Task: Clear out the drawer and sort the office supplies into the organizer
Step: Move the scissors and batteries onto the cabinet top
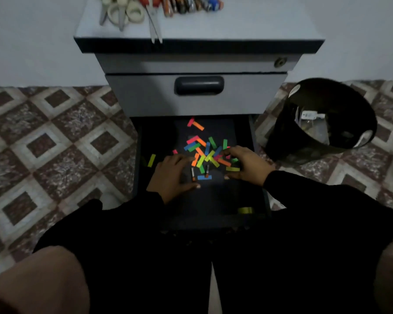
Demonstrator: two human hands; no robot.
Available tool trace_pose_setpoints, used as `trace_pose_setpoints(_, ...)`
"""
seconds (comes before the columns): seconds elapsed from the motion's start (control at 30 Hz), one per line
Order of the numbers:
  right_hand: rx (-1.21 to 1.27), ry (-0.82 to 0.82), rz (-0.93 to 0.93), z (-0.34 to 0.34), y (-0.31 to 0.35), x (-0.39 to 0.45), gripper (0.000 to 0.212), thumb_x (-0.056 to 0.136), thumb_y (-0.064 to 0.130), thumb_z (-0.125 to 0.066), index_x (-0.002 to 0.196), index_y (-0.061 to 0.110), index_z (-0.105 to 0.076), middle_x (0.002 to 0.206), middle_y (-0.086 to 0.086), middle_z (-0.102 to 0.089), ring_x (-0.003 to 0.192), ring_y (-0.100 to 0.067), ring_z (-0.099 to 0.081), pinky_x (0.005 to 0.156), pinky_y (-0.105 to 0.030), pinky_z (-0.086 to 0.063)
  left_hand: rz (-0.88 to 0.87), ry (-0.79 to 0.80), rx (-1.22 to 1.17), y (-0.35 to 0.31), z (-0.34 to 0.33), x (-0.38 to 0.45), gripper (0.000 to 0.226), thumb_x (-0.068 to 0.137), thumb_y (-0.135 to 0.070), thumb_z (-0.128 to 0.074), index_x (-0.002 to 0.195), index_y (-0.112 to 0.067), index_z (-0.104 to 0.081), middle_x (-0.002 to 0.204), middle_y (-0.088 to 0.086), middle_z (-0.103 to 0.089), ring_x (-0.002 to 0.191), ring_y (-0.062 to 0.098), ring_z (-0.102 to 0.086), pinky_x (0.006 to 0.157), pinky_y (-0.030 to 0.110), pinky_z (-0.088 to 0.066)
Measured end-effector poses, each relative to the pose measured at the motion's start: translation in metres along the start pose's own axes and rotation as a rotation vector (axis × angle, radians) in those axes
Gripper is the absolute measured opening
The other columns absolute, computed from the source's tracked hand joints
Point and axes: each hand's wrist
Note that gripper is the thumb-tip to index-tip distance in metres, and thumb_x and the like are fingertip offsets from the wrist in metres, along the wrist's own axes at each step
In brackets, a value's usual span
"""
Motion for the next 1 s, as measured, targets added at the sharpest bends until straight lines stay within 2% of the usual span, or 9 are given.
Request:
trace_pose_setpoints(0.1, 0.003, 0.022, -0.021, -0.021, -0.005, 0.015, 0.061, 0.075, 0.019, -0.076, 0.13, 0.01, -0.05, 0.131, -0.01, -0.05, 0.122, -0.027, -0.044, 0.099, -0.029, -0.034, 0.072, 0.047, 0.056, 0.012, -0.014, 0.009, 0.075, 0.074, -0.046, -0.073, 0.138, -0.024, -0.042, 0.138, 0.003, -0.042, 0.128, 0.024, -0.036, 0.106, 0.039, -0.031)
trace_pose_setpoints(0.23, 0.006, 0.012, -0.049, -0.045, -0.009, 0.035, 0.058, 0.076, 0.026, -0.074, 0.128, 0.013, -0.053, 0.133, -0.01, -0.048, 0.125, -0.028, -0.042, 0.104, -0.033, -0.034, 0.143, 0.071, 0.091, 0.027, -0.031, 0.019, 0.075, 0.077, -0.046, -0.07, 0.142, -0.025, -0.037, 0.142, 0.002, -0.038, 0.13, 0.023, -0.032, 0.107, 0.036, -0.027)
trace_pose_setpoints(0.37, -0.06, 0.013, -0.092, -0.061, -0.012, 0.05, 0.057, 0.081, 0.032, -0.068, 0.132, 0.019, -0.047, 0.138, -0.005, -0.041, 0.127, -0.024, -0.036, 0.105, -0.035, -0.031, 0.203, 0.113, 0.109, 0.041, -0.045, 0.024, 0.077, 0.077, -0.048, -0.069, 0.143, -0.029, -0.034, 0.145, -0.001, -0.033, 0.133, 0.022, -0.026, 0.107, 0.036, -0.021)
trace_pose_setpoints(0.47, -0.111, 0.007, -0.153, -0.07, -0.015, 0.055, 0.065, 0.081, 0.036, -0.068, 0.137, 0.02, -0.041, 0.144, -0.003, -0.033, 0.131, -0.024, -0.029, 0.106, -0.036, -0.026, 0.221, 0.138, 0.142, 0.045, -0.053, 0.026, 0.08, 0.076, -0.05, -0.069, 0.144, -0.031, -0.031, 0.15, 0.0, -0.023, 0.138, 0.024, -0.014, 0.111, 0.04, -0.014)
trace_pose_setpoints(0.6, -0.134, 0.002, -0.219, -0.08, -0.018, 0.059, 0.068, 0.08, 0.038, -0.068, 0.139, 0.023, -0.038, 0.15, -0.002, -0.025, 0.137, -0.024, -0.018, 0.11, -0.04, -0.019, 0.224, 0.142, 0.207, 0.044, -0.06, 0.032, 0.081, 0.076, -0.056, -0.065, 0.145, -0.036, -0.026, 0.158, 0.001, 0.0, 0.143, 0.027, 0.009, 0.115, 0.05, 0.0)
trace_pose_setpoints(0.73, -0.141, -0.029, -0.223, -0.09, -0.017, 0.061, 0.064, 0.079, 0.04, -0.068, 0.135, 0.029, -0.041, 0.151, 0.0, -0.022, 0.139, -0.024, -0.014, 0.111, -0.043, -0.016, 0.217, 0.136, 0.235, 0.043, -0.064, 0.037, 0.074, 0.077, -0.057, -0.063, 0.142, -0.039, -0.032, 0.158, 0.0, 0.003, 0.143, 0.027, 0.01, 0.114, 0.054, 0.003)
trace_pose_setpoints(1.0, -0.135, -0.048, -0.226, -0.095, -0.013, 0.062, 0.06, 0.081, 0.039, -0.066, 0.135, 0.027, -0.044, 0.151, -0.001, -0.023, 0.14, -0.025, -0.011, 0.111, -0.042, -0.015, 0.229, 0.131, 0.214, 0.043, -0.068, 0.039, 0.06, 0.079, -0.055, -0.061, 0.135, -0.043, -0.042, 0.158, -0.001, 0.0, 0.143, 0.027, 0.008, 0.114, 0.053, 0.004)
Point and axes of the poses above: each hand's wrist, its own x-axis towards the middle knuckle, its own z-axis out of the back of the hand, y = z × x
